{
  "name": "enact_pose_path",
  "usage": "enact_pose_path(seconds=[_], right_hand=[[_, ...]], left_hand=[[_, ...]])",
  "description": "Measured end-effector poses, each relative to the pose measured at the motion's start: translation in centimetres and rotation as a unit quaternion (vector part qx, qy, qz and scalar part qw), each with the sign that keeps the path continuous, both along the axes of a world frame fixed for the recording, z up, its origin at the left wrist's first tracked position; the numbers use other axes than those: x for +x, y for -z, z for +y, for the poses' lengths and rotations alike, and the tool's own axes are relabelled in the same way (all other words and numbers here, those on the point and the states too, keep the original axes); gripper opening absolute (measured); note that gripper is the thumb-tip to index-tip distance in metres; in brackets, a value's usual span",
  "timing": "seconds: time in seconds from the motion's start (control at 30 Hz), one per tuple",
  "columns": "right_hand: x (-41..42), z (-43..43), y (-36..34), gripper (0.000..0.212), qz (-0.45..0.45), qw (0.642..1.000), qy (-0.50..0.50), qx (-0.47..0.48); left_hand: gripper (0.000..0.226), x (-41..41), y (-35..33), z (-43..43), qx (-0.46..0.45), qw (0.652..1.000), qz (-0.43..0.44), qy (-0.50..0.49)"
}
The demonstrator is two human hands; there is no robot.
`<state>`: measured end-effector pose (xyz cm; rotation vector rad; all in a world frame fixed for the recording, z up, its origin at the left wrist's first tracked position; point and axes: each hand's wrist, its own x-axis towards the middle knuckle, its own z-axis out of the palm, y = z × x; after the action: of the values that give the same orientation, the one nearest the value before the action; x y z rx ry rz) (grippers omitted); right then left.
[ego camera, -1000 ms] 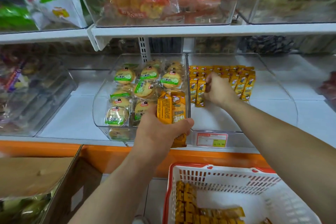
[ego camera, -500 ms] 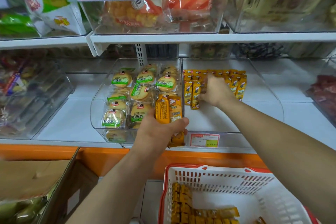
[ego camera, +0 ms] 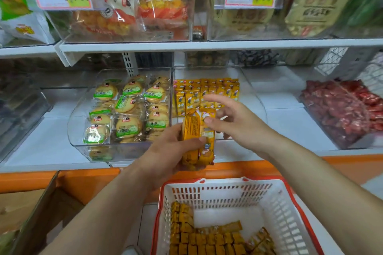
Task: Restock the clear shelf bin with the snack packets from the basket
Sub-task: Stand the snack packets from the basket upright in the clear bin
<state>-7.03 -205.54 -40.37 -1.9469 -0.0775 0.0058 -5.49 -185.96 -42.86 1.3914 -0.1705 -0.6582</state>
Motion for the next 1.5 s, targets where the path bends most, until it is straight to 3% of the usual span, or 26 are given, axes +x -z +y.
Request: enact_pose_path(seconds=[0.13,0.23,0.3,0.4,0.53,0.73,0.87,1.13,1.27,1.4,1.5], right_hand=[[-0.9,-1.3,-0.7,0.025,0.027,0.993,0.037,0.105],[-1.3,-2.2,-1.1,0.016,0.041,0.971,0.097,0.216],[-1.5,-2.4,-1.0,0.018,0.071,0.963,0.086,0.246],[-1.8,-1.5,-0.1,0.020,0.106,0.980,0.025,0.169],[-1.4,0.1,0.8,0.020,0.065,0.997,0.016,0.035],[0.7,0.1,1.5,0.060,0.015,0.999,0.000,0.043],[5.2,-1.5,2.3,0.053,-0.035,0.998,0.059,-0.010],[15.9,-1.6,7.4,0.050,-0.039,0.960,0.122,-0.248],[18.4,-1.2,9.0,0.042,-0.057,0.942,0.114,-0.309],[18.9,-0.9,9.2,0.046,-0.101,0.914,0.123,-0.373],[18.6,-0.5,8.8,0.050,-0.080,0.906,0.139,-0.392]], left_hand=[[0.047,-0.1,0.1,-0.3,0.010,1.000,-0.018,-0.022],[0.032,0.2,0.2,-0.2,0.013,0.998,-0.026,-0.050],[0.025,0.3,0.1,-0.2,0.007,0.997,-0.037,-0.074],[0.016,0.4,0.0,-0.4,0.004,0.991,-0.047,-0.123],[0.009,0.8,0.0,-0.4,0.019,0.985,-0.071,-0.153],[0.018,1.3,-0.2,0.9,0.057,0.985,-0.103,-0.126],[0.021,1.8,-0.3,1.9,0.065,0.982,-0.101,-0.145],[0.013,2.4,0.3,3.2,0.106,0.972,-0.127,-0.168],[0.017,2.5,0.8,3.4,0.124,0.970,-0.135,-0.159],[0.017,2.6,1.1,3.4,0.133,0.970,-0.139,-0.149],[0.015,2.6,1.1,3.1,0.143,0.969,-0.140,-0.147]])
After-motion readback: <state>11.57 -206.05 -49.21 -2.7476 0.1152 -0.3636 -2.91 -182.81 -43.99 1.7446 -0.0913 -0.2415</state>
